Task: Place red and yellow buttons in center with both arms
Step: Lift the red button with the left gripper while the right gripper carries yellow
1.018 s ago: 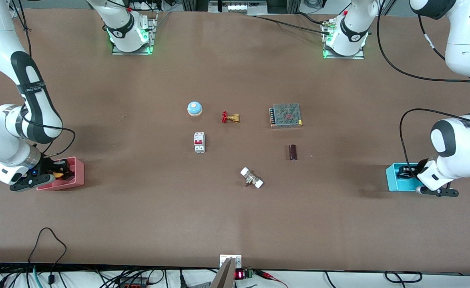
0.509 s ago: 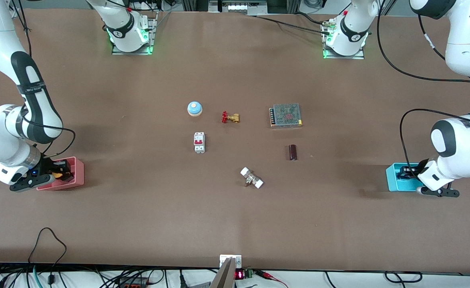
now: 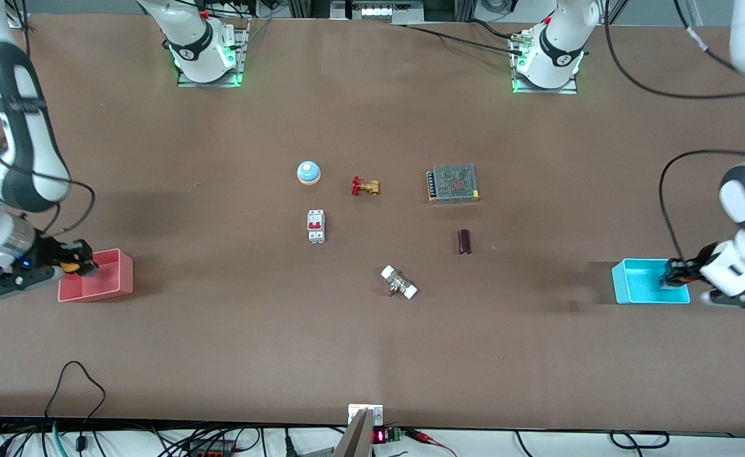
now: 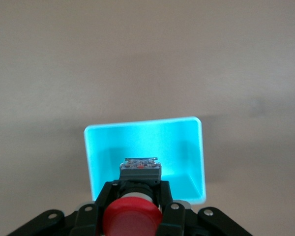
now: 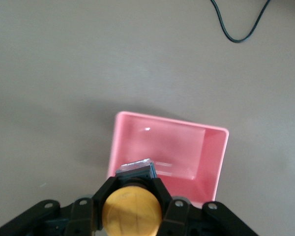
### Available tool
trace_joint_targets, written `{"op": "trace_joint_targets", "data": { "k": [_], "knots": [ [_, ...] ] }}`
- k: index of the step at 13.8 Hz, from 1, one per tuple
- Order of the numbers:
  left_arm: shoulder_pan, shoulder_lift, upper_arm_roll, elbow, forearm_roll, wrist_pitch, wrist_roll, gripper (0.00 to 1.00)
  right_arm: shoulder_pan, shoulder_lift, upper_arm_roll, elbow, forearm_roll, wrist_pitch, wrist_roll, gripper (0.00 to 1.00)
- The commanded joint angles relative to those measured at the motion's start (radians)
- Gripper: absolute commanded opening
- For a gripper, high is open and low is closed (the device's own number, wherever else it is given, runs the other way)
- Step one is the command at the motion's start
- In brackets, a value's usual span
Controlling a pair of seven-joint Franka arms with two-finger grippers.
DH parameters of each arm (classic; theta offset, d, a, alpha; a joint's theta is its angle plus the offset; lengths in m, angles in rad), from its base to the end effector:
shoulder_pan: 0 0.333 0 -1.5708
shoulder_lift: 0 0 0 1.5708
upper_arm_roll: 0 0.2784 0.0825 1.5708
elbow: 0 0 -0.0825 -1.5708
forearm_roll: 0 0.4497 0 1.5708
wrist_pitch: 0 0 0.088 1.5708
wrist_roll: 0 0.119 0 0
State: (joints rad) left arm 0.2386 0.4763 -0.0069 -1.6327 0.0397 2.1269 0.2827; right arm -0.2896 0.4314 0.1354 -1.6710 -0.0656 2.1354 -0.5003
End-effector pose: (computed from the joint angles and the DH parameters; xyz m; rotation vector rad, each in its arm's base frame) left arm 0.6997 0.1677 0.2655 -3.1053 0.1101 -0.0148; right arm 0.7030 -0.1187 0.2810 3.0768 0.5708 0.0555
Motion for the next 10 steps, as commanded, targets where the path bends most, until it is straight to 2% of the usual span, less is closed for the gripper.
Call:
{"op": "trace_joint_targets", "data": {
  "k": [1,3,5,8,10],
  "knots": [
    [-0.053,-0.123,-0.004,-0.133,-0.017,-0.105,-0.003,0.34,0.038,-0.126,0.073,-0.019,-0.011,-0.133,0.167,0.36],
    [-0.105,-0.156,-0.005,-0.252,-0.068,-0.105,-0.065,0.33,0.081,-0.143,0.136,-0.032,-0.01,-0.176,0.366,0.36],
    [-0.159,-0.151,-0.007,-0.297,-0.147,-0.102,-0.076,0.34,0.159,-0.137,0.159,-0.062,-0.011,-0.149,0.544,0.36],
    [-0.235,-0.111,-0.005,-0.306,-0.155,-0.097,-0.131,0.34,0.265,-0.096,0.159,-0.123,-0.01,-0.014,0.692,0.36],
    [-0.242,-0.097,-0.007,-0.355,-0.155,-0.024,-0.134,0.34,0.311,-0.056,0.158,-0.177,-0.01,0.114,0.735,0.36]
  ]
}}
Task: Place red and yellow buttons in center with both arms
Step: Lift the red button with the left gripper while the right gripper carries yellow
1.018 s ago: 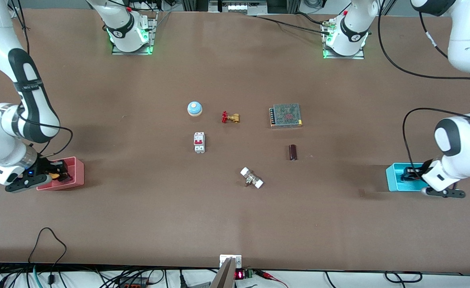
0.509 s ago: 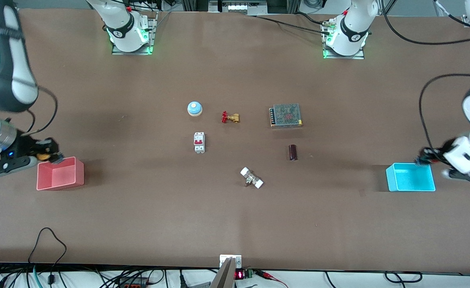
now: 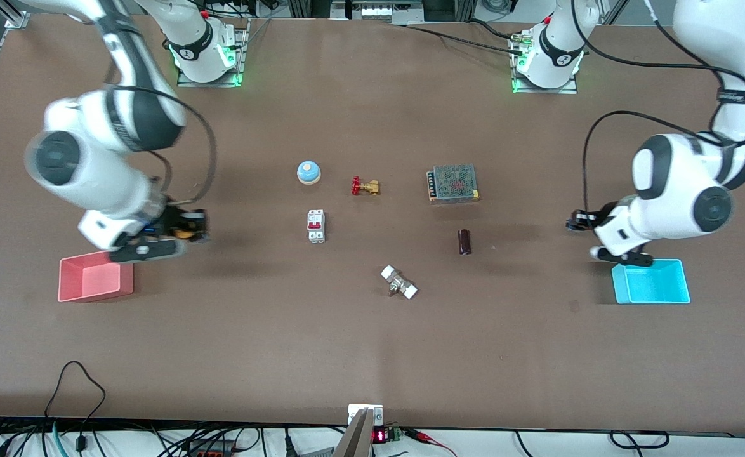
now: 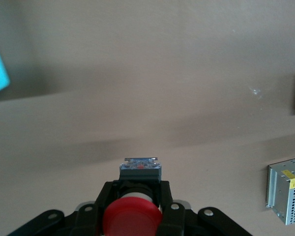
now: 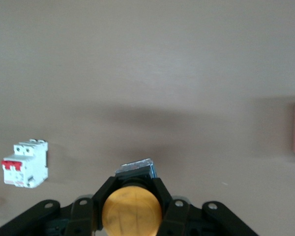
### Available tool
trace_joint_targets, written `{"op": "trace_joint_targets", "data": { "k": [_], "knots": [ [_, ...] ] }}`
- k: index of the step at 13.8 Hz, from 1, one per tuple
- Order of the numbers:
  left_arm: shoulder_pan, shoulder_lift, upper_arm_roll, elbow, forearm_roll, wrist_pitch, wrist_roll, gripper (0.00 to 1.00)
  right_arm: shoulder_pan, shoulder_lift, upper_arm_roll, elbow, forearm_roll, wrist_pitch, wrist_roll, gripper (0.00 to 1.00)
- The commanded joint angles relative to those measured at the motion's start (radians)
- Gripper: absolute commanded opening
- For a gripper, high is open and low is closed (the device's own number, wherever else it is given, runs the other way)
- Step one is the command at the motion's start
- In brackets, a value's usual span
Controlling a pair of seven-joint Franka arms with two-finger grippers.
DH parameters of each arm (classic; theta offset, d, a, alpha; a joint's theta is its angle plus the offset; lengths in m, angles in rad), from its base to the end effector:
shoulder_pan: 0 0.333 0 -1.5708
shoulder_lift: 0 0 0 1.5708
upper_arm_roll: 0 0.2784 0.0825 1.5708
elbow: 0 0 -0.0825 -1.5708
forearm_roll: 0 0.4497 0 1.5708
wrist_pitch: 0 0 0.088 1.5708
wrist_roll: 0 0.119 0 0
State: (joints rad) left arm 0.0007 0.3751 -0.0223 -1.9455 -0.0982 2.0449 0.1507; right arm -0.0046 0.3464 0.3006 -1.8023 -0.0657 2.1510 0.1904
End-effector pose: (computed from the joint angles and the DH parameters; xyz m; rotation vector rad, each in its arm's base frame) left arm 0.6163 -0.0201 0.1776 3.0029 -0.1727 -0.4077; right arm 0.6561 0.1899 0.2813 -3.0872 -0.1907 -0.0114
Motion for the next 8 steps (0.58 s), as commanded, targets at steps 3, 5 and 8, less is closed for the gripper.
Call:
{"op": "trace_joint_targets", "data": {
  "k": [3,5,8],
  "knots": [
    [-0.01,0.002,0.007,-0.151,-0.018,0.21,-0.01,0.34,0.055,0.086,-0.008,-0.113,-0.013,0.269,0.073,0.36],
    [-0.015,0.002,0.002,-0.167,-0.018,0.227,-0.022,0.34,0.066,0.111,-0.008,-0.127,-0.016,0.309,0.081,0.36],
    [-0.03,0.011,-0.008,-0.176,-0.031,0.245,-0.062,0.35,0.08,0.147,-0.008,-0.127,-0.023,0.313,0.096,0.36]
  ]
}}
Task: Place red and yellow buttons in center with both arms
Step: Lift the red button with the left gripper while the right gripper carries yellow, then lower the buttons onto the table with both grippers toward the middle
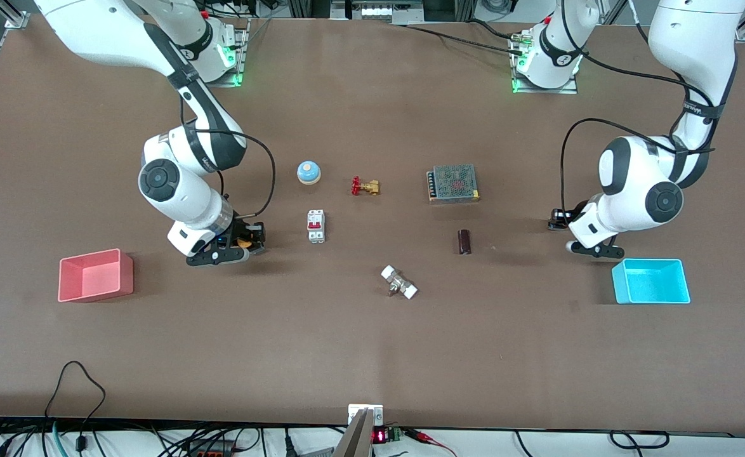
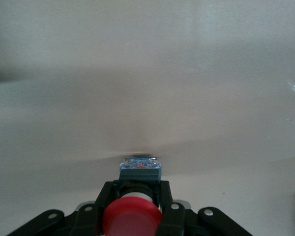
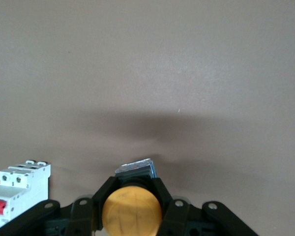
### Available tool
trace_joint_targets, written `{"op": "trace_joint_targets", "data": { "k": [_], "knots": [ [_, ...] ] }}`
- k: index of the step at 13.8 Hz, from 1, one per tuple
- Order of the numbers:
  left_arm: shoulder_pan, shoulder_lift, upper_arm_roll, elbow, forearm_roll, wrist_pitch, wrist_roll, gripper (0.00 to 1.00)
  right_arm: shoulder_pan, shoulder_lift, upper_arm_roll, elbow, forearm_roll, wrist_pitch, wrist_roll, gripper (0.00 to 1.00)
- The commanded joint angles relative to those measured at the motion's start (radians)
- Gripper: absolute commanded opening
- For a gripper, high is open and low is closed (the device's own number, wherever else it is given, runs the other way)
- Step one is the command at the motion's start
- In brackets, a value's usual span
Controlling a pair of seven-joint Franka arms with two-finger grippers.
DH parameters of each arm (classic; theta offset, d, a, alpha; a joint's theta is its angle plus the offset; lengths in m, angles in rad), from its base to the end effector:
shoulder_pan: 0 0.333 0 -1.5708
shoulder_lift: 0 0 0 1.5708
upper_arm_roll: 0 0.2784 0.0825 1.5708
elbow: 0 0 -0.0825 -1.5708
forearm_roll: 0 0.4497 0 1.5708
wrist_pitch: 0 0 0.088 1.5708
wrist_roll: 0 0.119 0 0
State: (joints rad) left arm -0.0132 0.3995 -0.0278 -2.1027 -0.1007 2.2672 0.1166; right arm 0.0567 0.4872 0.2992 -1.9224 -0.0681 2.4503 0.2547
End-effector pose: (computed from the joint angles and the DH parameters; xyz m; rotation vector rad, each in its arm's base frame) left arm 0.5762 -0.0283 0.1098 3.0296 -0.1257 -0.3531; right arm 0.6197 0.2322 0.1595 -3.0288 -0.1745 -0.0508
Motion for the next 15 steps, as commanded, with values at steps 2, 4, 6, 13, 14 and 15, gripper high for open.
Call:
{"op": "trace_joint_targets", "data": {
  "k": [2,4,6,13,14,15],
  "knots": [
    [-0.017,-0.005,-0.004,-0.019,-0.03,0.025,-0.072,0.38,0.017,0.033,-0.008,-0.003,-0.062,0.019,0.038,0.36],
    [-0.017,0.004,-0.003,-0.019,-0.03,0.026,-0.083,0.39,0.017,0.043,-0.008,-0.001,-0.076,0.021,0.047,0.36],
    [-0.016,0.016,-0.004,-0.017,-0.031,0.026,-0.084,0.42,0.017,0.053,-0.008,0.0,-0.076,0.024,0.049,0.36],
    [-0.013,-0.09,0.002,0.174,-0.016,-0.101,-0.086,1.0,0.014,0.071,-0.011,0.002,-0.076,0.049,0.049,0.82],
    [-0.008,-0.085,0.006,0.243,-0.016,-0.156,-0.086,1.0,0.011,0.07,-0.011,0.011,-0.067,0.049,0.047,1.0],
    [-0.001,-0.084,0.009,0.294,-0.016,-0.193,-0.086,1.0,0.008,0.059,-0.011,0.025,-0.064,0.047,0.041,1.0]
  ]
}}
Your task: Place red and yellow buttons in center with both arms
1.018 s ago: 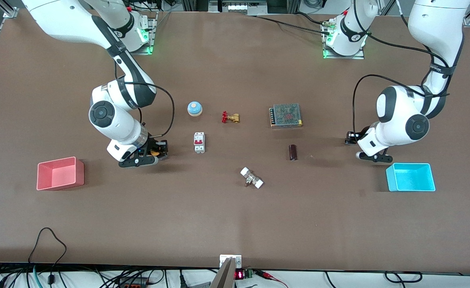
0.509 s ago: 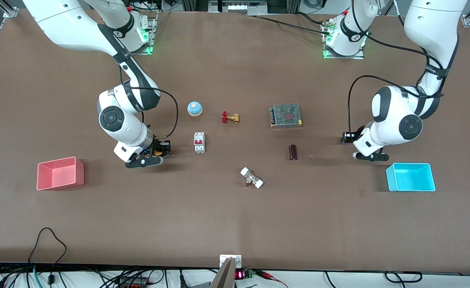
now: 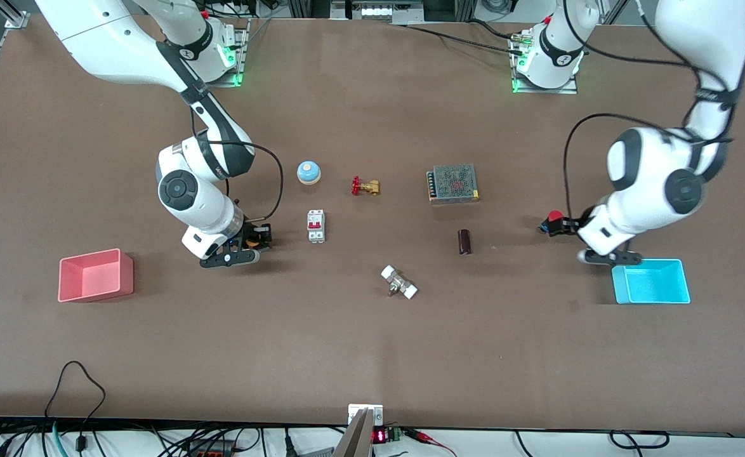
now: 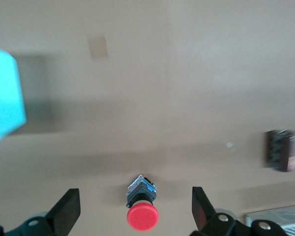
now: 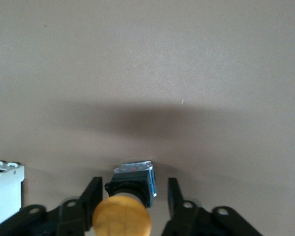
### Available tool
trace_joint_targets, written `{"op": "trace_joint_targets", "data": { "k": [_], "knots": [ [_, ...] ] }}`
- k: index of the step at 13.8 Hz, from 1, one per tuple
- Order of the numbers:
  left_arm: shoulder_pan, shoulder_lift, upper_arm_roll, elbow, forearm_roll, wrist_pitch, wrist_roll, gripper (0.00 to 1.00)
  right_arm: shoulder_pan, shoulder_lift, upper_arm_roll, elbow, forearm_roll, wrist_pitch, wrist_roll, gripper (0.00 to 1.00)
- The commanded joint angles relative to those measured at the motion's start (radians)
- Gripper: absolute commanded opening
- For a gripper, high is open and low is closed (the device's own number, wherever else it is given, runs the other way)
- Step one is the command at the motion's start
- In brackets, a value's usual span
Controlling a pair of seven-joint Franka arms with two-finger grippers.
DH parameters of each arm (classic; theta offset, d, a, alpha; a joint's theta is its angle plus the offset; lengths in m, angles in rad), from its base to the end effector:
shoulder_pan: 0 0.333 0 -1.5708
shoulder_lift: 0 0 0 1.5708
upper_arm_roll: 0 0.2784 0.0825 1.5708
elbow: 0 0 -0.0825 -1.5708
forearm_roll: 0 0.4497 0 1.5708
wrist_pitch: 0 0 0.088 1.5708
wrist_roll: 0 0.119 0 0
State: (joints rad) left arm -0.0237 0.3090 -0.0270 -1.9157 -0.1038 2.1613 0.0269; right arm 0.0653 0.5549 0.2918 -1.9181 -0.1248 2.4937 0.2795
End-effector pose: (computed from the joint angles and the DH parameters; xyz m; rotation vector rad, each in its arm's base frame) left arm 0.6497 -0.0381 0.2411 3.0481 -0.0244 -0.0984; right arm 0.6127 0.2336 0.1222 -3.0497 -0.1993 -0.0354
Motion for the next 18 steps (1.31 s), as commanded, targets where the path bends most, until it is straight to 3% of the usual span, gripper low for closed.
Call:
{"op": "trace_joint_targets", "data": {
  "k": [1,5,7,8,11,15,16,18],
  "knots": [
    [0.016,0.004,0.021,0.133,-0.013,-0.096,0.007,1.0,-0.015,-0.053,-0.003,0.042,-0.003,-0.018,0.011,1.0],
    [0.024,-0.053,0.044,0.26,-0.013,-0.214,0.002,1.0,-0.088,-0.295,-0.003,0.071,0.016,-0.208,0.009,1.0],
    [0.048,-0.065,0.042,0.351,-0.011,-0.349,0.001,1.0,-0.181,-0.383,-0.006,0.175,0.13,-0.44,-0.009,1.0],
    [0.053,-0.065,0.042,0.392,-0.007,-0.404,-0.007,1.0,-0.194,-0.397,-0.022,0.241,0.146,-0.548,-0.025,1.0],
    [0.07,-0.07,0.041,0.486,0.041,-0.521,-0.056,1.0,-0.177,-0.44,-0.133,0.346,0.142,-0.761,-0.036,1.0],
    [0.07,-0.096,0.03,0.48,0.049,-0.569,-0.072,1.0,-0.075,-0.484,-0.327,0.349,0.184,-0.881,-0.042,1.0],
    [0.07,-0.096,0.03,0.478,0.049,-0.574,-0.07,1.0,-0.059,-0.49,-0.353,0.349,0.207,-0.904,-0.042,1.0],
    [0.07,-0.096,0.03,0.477,0.052,-0.575,-0.07,1.0,-0.053,-0.504,-0.347,0.349,0.2,-0.924,-0.039,1.0]
  ]
}}
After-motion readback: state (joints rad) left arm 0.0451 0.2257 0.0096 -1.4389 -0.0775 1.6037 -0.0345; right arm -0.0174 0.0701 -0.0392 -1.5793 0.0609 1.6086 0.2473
